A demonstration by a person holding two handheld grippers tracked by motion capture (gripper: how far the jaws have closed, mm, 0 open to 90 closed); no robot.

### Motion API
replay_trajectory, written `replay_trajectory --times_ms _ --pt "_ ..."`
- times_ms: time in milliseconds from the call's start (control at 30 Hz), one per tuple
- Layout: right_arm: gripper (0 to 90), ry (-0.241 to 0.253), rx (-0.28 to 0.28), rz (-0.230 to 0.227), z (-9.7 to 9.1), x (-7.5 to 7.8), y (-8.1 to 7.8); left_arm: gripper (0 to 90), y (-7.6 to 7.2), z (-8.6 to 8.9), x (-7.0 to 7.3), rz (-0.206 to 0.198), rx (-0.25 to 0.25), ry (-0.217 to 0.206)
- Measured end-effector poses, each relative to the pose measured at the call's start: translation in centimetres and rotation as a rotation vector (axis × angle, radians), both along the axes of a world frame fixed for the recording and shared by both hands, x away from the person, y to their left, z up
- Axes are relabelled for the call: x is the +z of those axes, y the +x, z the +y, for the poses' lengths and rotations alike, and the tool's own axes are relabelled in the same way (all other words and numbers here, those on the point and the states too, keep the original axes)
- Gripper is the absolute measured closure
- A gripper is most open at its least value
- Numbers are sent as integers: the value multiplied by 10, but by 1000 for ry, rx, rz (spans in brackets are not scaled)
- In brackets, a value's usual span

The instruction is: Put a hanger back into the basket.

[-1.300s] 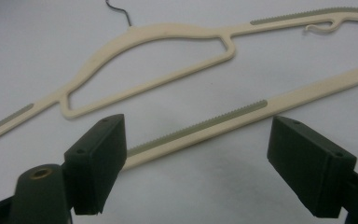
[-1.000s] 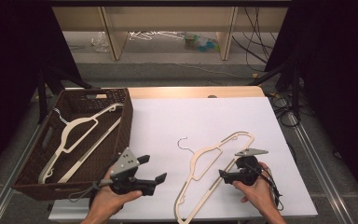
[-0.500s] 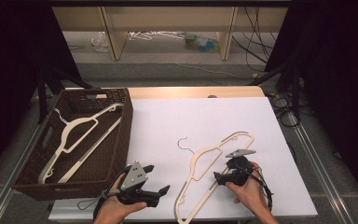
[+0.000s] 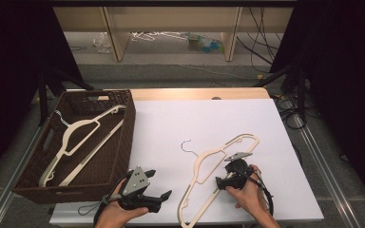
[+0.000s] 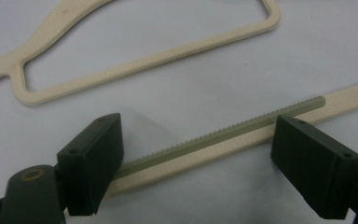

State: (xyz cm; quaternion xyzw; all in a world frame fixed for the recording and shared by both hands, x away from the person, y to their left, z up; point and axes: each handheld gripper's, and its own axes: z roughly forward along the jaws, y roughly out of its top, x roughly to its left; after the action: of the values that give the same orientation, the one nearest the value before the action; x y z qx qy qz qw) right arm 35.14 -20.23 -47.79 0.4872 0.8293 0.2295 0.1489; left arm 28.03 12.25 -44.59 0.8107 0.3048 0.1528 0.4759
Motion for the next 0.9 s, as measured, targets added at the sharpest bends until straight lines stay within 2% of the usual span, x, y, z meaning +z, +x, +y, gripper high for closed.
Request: replay_trajectory --times_ms 100,167,200,267,367,467,533,567,600,667,700,767,800,833,900 --pt "211 -8 43 11 -7 2 2 171 0 0 -1 3 -16 5" --pt "216 -4 31 18 -7 2 1 171 0 1 -2 4 -27 14" --pt "228 -8 48 21 -11 3 2 172 0 1 -2 2 -26 13" --pt "264 -17 61 34 -17 5 2 172 -1 0 -2 6 -25 10" --pt "344 -21 78 60 -29 8 3 174 -1 0 -2 0 -31 29" --pt "441 -13 64 76 -43 11 6 174 -2 -1 -3 2 -30 23" --pt "479 11 52 91 -53 13 8 175 -2 -2 -3 -1 -35 25" --pt "504 35 25 110 -56 13 9 175 -2 -2 -3 3 -31 25" --pt "514 38 17 113 -60 14 10 175 -1 -1 -4 1 -37 35" --pt "482 51 3 110 -65 14 12 177 -2 -3 -4 7 -33 23" --pt "429 69 -39 122 -63 14 11 177 -1 -3 -4 6 -38 32" --pt "358 53 -39 156 -59 16 10 178 -1 -3 -5 7 -46 34" --pt "337 34 -66 181 -50 16 7 179 -1 -4 -5 4 -51 39" --pt "327 21 -71 195 -48 17 7 179 -1 -4 -5 1 -48 46" --pt "319 11 -63 192 -46 16 8 180 -2 -5 -6 4 -50 50"
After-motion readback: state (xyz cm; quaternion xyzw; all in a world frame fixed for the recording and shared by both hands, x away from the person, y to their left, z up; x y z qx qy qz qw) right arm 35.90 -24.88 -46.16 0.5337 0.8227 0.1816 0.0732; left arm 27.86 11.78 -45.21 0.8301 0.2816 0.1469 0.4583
